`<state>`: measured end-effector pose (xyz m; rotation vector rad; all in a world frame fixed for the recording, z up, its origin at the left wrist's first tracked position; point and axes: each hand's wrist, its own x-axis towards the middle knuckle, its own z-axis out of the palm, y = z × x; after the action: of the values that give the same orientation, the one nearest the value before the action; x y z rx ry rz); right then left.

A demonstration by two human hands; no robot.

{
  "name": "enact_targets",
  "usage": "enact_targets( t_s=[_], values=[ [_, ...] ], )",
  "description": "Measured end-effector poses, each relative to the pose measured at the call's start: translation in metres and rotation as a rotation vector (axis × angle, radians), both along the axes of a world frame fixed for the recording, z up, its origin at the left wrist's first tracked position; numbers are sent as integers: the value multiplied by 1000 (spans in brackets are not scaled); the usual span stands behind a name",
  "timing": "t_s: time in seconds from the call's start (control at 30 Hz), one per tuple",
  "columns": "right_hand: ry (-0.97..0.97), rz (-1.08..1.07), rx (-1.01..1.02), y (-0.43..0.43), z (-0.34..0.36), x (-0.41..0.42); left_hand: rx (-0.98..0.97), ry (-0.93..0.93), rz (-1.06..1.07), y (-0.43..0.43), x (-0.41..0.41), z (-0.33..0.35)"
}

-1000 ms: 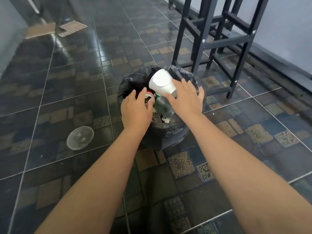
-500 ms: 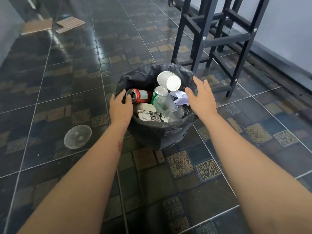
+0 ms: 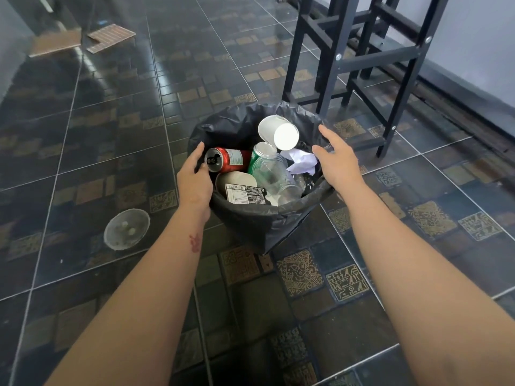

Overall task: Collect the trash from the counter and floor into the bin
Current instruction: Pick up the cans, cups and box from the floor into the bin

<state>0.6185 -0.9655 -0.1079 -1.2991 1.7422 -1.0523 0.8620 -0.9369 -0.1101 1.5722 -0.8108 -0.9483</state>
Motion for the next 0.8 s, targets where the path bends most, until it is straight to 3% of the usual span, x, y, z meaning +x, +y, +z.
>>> enact_targets(
  t_s=[0.43,0.6,0.8],
  values=[
    [-315,-114,47,42,29,-6,34,229,17,21,-12,26],
    [-355,-219,116,90,109,-20,128,232,-68,48,-30,115],
    [-360,-337,183,151,274,-49,198,244,-181,87,-62,278]
  ],
)
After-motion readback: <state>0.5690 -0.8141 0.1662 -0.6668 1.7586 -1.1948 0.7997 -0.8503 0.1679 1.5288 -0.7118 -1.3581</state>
